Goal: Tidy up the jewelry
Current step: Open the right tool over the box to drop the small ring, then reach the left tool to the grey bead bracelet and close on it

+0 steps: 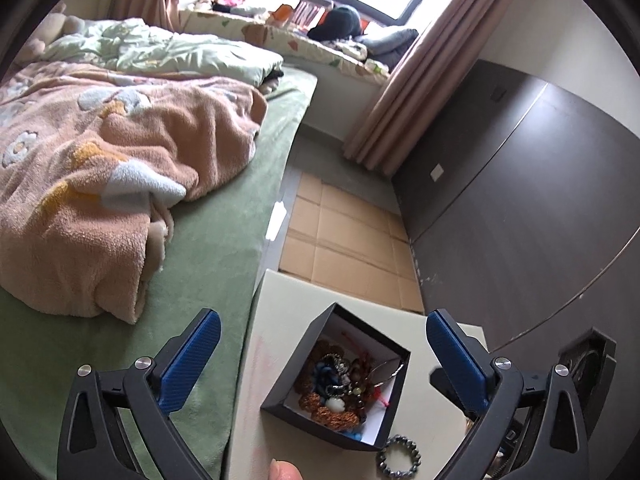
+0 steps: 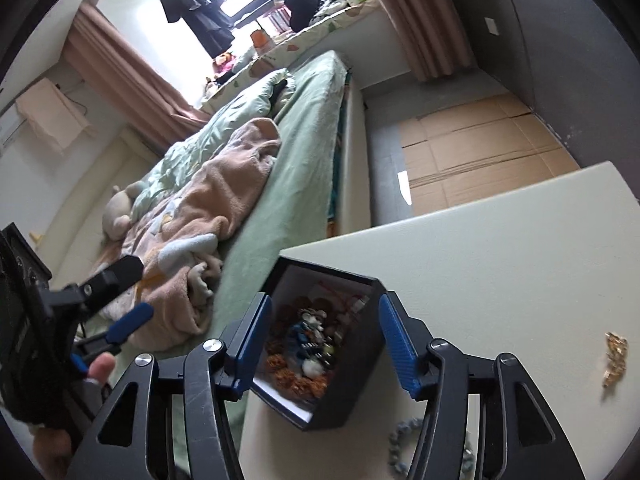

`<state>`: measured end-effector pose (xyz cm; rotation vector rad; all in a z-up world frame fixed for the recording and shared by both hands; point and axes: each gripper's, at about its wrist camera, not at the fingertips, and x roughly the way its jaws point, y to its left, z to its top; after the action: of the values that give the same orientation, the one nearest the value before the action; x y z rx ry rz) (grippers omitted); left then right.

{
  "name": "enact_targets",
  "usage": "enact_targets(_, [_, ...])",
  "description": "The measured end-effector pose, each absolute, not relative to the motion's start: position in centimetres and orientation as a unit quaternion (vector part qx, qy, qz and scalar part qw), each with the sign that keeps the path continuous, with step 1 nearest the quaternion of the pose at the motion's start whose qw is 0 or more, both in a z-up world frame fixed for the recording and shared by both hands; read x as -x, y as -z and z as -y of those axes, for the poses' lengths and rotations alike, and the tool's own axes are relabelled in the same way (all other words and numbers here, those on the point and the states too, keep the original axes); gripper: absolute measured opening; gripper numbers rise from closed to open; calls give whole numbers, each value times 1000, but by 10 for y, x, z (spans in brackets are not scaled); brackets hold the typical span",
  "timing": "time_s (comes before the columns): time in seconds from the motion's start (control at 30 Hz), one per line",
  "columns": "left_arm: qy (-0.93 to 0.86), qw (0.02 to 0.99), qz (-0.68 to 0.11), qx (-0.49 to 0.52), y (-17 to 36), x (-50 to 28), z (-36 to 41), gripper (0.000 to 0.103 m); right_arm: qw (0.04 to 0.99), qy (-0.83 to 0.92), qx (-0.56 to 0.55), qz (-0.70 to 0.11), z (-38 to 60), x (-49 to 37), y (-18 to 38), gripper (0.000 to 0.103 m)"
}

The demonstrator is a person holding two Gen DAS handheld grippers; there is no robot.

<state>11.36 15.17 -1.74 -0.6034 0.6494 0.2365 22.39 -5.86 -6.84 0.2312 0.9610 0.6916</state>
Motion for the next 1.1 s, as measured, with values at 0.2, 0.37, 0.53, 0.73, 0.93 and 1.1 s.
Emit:
enact_targets(0.2, [-83,901,-325,276,14,-114,-132,103,830,-295,-123,-456,96,-209,65,85])
enact_targets(0.37, [-66,909,-334,240,15,-115,-106,103,844,-277,-115,-445,118,-199,50,88])
enact_targets(0.53, [-51,923,-337,181,8,-114,-73,103,852,-263,-128,-434,145,-196,41,98])
enact_targets(0.73, [-29,927,-354,123,7,-114,-32,103,863,-237,-143,-422,180,-195,34,103])
enact_targets(0.93, [-9,932,-349,96,4,-108,-6,103,869,-219,-146,-419,208,-191,32,103])
enact_targets(1.1, [3,927,-364,92,9,-107,11,103,876,-214,-133,-412,225,-186,31,103])
